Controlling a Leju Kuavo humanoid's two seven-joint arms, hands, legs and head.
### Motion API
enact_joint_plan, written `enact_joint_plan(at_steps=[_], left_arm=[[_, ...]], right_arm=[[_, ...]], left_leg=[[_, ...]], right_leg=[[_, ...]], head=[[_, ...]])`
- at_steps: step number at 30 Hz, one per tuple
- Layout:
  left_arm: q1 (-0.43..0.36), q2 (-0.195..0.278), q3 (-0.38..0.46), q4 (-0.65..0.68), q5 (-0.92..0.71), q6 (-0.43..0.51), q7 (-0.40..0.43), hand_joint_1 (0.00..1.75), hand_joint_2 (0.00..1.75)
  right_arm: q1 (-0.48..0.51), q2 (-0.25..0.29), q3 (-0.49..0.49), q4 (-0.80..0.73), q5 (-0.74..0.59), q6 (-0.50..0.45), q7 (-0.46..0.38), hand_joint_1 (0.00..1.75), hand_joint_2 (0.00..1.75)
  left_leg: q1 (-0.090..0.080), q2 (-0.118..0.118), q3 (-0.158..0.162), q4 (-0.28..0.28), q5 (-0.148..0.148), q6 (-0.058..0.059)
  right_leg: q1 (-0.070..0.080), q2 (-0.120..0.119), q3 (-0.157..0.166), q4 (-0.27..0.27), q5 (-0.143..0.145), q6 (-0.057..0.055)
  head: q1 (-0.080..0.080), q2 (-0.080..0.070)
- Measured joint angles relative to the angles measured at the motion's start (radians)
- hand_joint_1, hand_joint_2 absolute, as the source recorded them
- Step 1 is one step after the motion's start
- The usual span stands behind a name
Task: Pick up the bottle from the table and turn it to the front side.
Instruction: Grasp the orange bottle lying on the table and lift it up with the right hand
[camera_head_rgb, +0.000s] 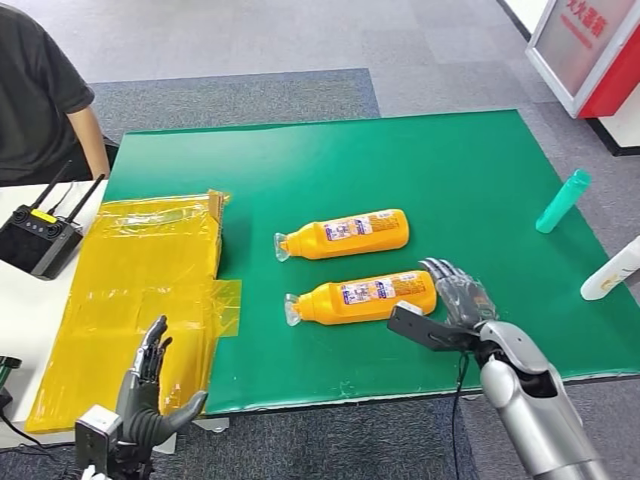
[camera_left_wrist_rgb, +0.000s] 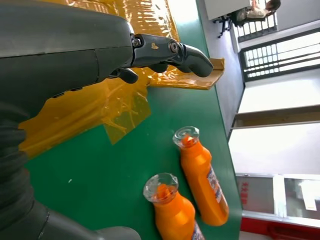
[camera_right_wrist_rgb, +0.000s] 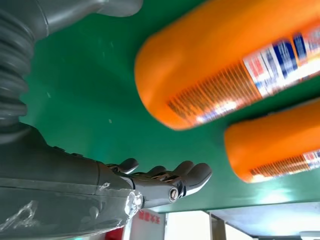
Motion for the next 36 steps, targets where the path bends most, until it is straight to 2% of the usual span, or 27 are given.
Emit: enact_joint_plan(at_steps=[9, 14, 19, 26, 36], left_arm=[[-0.030, -0.002, -0.008, 0.016, 0.004, 0.001, -0.001, 0.00, 1.75], [-0.040, -0.002, -0.010, 0.028, 0.004, 0.007, -0.001, 0.00, 1.75], [-0.050, -0.001, -0.010, 0.040, 0.008, 0.014, -0.001, 0.00, 1.75], [-0.057, 0.002, -0.011, 0.056, 0.016, 0.027, -0.001, 0.00, 1.75], [-0.060, 0.006, -0.015, 0.069, 0.026, 0.040, -0.001, 0.00, 1.75]], right_arm=[[-0.217, -0.009, 0.113, 0.147, 0.002, 0.092, 0.027, 0.00, 1.75], [-0.303, -0.009, 0.186, 0.228, -0.010, 0.116, 0.026, 0.00, 1.75], [-0.386, -0.008, 0.260, 0.324, -0.045, 0.187, 0.006, 0.00, 1.75], [-0.446, -0.016, 0.353, 0.417, -0.110, 0.271, -0.023, 0.00, 1.75], [-0.486, -0.050, 0.425, 0.437, -0.173, 0.339, -0.023, 0.00, 1.75]], left_leg=[[0.000, 0.000, 0.000, 0.000, 0.002, 0.001], [0.000, 0.000, 0.000, 0.000, 0.002, 0.000], [0.000, 0.000, 0.000, 0.000, 0.002, 0.001], [0.000, 0.000, 0.000, 0.001, 0.003, 0.001], [0.000, 0.000, 0.000, 0.001, 0.003, 0.001]], right_leg=[[0.000, 0.000, 0.000, 0.000, 0.002, 0.001], [0.000, 0.000, 0.000, 0.000, 0.002, 0.001], [0.000, 0.000, 0.000, 0.000, 0.002, 0.001], [-0.001, 0.000, 0.000, 0.000, 0.003, 0.001], [-0.001, 0.000, 0.000, 0.000, 0.003, 0.001]], head=[[0.000, 0.000], [0.000, 0.000], [0.000, 0.000], [0.000, 0.000], [0.000, 0.000]])
